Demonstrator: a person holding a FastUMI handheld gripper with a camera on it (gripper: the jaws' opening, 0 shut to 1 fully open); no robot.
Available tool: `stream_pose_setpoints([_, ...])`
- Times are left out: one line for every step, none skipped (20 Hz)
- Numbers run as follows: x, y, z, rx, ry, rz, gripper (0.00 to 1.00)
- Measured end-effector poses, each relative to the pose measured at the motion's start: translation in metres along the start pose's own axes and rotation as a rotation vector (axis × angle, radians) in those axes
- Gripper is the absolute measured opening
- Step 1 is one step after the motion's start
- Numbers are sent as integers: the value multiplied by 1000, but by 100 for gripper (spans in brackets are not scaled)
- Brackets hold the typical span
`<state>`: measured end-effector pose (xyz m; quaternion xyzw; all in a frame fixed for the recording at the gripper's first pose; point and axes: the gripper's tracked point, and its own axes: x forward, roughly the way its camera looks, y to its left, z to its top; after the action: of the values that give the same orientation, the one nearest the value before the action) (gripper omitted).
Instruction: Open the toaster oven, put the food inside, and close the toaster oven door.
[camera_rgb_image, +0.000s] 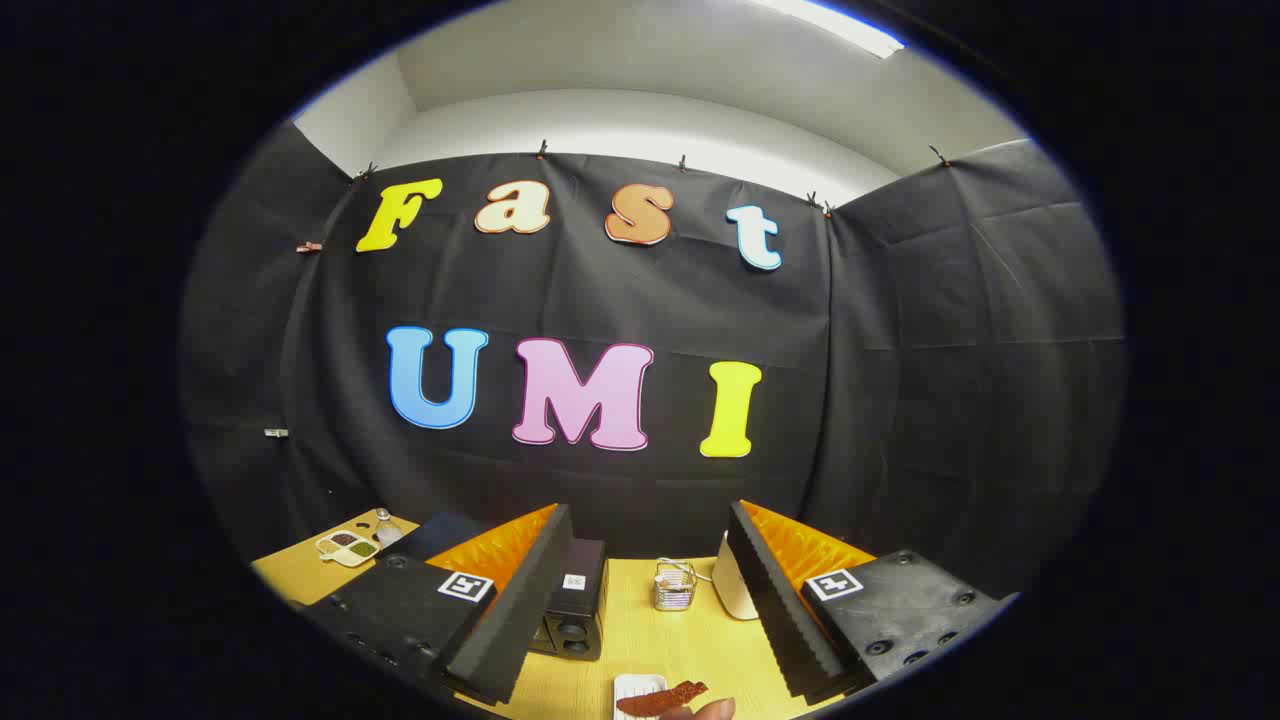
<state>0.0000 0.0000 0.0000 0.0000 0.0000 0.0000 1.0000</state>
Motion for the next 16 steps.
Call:
stream_pose_setpoints([0, 1, 0, 1, 0, 2, 97])
stream_pose_setpoints([1, 3, 2, 3, -1, 4, 97])
stream_pose_setpoints([2, 4, 3, 5, -2, 6, 97])
stream_pose_setpoints([3, 5, 4, 7, -5, 9, 97])
stream_pose_setpoints([3, 6, 4, 7, -6, 11, 97])
stream_pose_setpoints([4, 7, 5, 7, -8, 13, 97])
stream_pose_setpoints([6, 8, 6, 6, -8, 16, 97])
stream_pose_setpoints([6, 9, 6, 7, -10, 19, 97])
stream_pose_setpoints([6, 9, 5, 8, -11, 19, 97])
stream_pose_setpoints([6, 11, 6, 11, -12, 23, 97])
stream_pose_setpoints([5, 13, 5, 11, -11, 27, 97])
stream_pose_setpoints([5, 13, 6, 9, -12, 29, 97])
stream_pose_setpoints([6, 14, 7, 5, -14, 28, 97])
stream_pose_setpoints([5, 15, 7, 3, -13, 31, 97])
stream_pose_setpoints([6, 15, 6, 3, -13, 32, 97])
stream_pose_setpoints([6, 16, 7, 3, -13, 34, 97])
